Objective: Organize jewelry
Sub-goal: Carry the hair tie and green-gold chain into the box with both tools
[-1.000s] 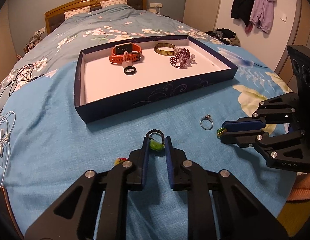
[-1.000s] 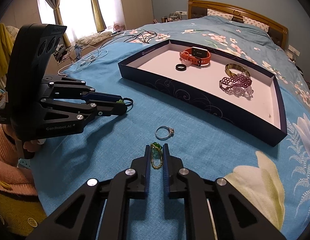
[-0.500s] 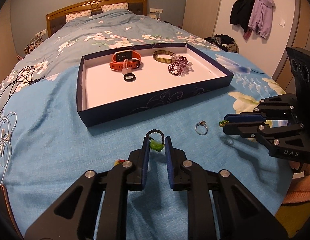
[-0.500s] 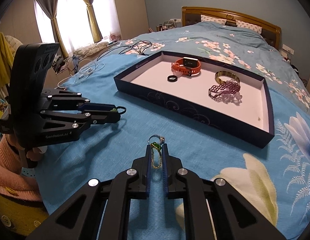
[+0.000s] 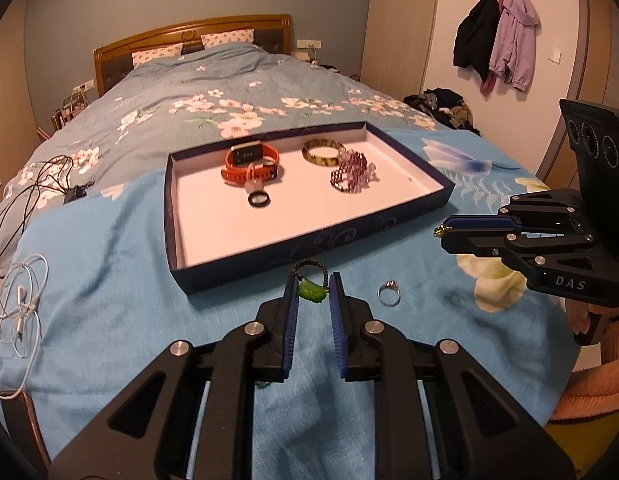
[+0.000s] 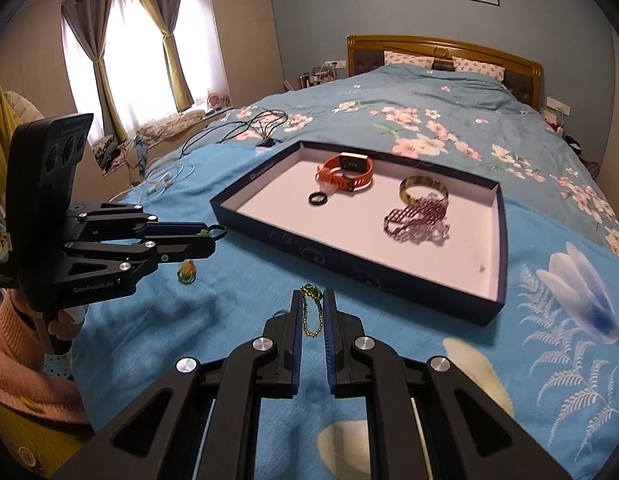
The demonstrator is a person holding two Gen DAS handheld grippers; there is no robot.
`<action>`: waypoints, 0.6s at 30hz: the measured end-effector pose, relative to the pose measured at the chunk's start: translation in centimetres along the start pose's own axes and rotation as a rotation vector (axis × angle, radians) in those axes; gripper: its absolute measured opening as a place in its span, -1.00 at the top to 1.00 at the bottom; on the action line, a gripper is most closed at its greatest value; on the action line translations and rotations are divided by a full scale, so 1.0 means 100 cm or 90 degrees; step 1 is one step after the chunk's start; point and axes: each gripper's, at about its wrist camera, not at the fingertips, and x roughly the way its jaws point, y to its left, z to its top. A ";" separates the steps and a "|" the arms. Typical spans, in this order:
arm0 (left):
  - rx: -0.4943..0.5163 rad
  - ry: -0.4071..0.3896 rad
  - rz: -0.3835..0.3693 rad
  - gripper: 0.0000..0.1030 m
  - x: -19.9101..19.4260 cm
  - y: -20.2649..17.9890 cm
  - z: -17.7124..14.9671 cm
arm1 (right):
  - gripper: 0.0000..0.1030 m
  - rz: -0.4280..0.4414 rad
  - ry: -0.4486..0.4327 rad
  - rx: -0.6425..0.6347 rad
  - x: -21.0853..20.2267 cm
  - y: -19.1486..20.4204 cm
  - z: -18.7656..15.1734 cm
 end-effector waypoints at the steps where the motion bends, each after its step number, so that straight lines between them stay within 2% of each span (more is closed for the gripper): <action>1: 0.000 -0.003 0.000 0.69 -0.001 0.000 0.002 | 0.84 -0.003 -0.004 0.001 -0.001 -0.001 0.001; 18: -0.011 -0.034 0.004 0.69 0.000 0.004 0.022 | 0.84 -0.020 -0.038 0.018 -0.003 -0.020 0.019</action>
